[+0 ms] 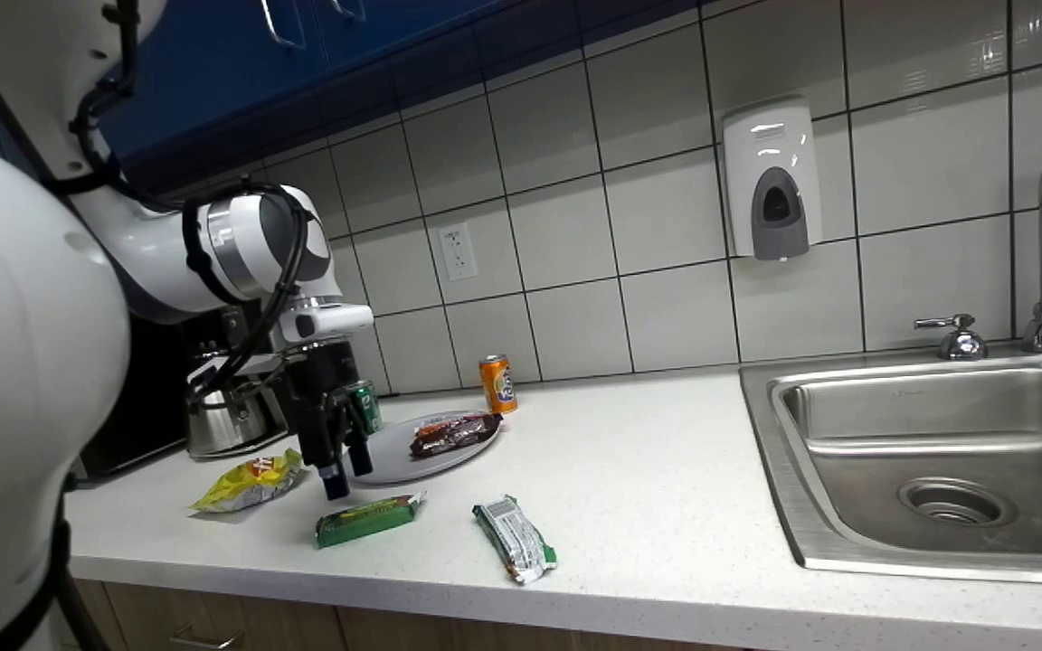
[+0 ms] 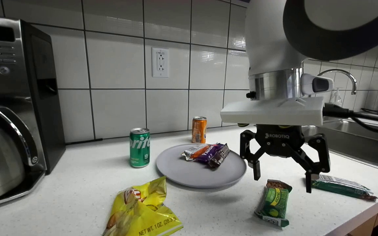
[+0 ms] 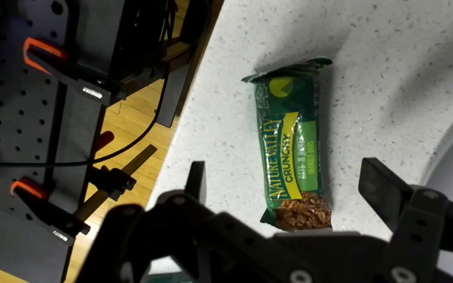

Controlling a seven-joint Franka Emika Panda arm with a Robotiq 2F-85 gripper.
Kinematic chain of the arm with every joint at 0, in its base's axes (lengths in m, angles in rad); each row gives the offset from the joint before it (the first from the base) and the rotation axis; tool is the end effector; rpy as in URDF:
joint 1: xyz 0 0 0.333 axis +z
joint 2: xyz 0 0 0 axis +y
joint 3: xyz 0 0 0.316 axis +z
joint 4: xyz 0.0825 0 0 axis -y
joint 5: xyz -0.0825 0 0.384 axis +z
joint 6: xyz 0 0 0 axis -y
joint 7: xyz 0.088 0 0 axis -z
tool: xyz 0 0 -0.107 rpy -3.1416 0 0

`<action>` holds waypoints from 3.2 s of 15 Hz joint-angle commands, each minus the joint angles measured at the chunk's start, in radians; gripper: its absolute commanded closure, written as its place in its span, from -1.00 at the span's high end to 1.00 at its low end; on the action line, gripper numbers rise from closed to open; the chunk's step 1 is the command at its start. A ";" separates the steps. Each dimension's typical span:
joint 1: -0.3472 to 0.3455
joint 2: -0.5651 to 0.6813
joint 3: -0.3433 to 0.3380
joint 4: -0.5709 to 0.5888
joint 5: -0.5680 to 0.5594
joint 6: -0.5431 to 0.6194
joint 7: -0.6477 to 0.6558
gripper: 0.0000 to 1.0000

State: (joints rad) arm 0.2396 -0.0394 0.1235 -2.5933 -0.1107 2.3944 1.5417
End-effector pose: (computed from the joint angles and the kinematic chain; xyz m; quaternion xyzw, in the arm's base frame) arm 0.3944 0.1485 0.2585 0.8514 -0.5172 -0.0164 0.0863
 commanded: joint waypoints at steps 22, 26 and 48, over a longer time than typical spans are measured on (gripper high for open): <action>-0.039 0.095 0.000 -0.024 -0.008 0.155 -0.013 1.00; -0.037 0.102 -0.004 -0.025 -0.013 0.163 -0.011 1.00; -0.033 -0.007 0.027 0.010 -0.023 0.148 -0.056 -0.68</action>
State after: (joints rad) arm 0.2217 -0.0019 0.1317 -2.5943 -0.1247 2.5628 1.5148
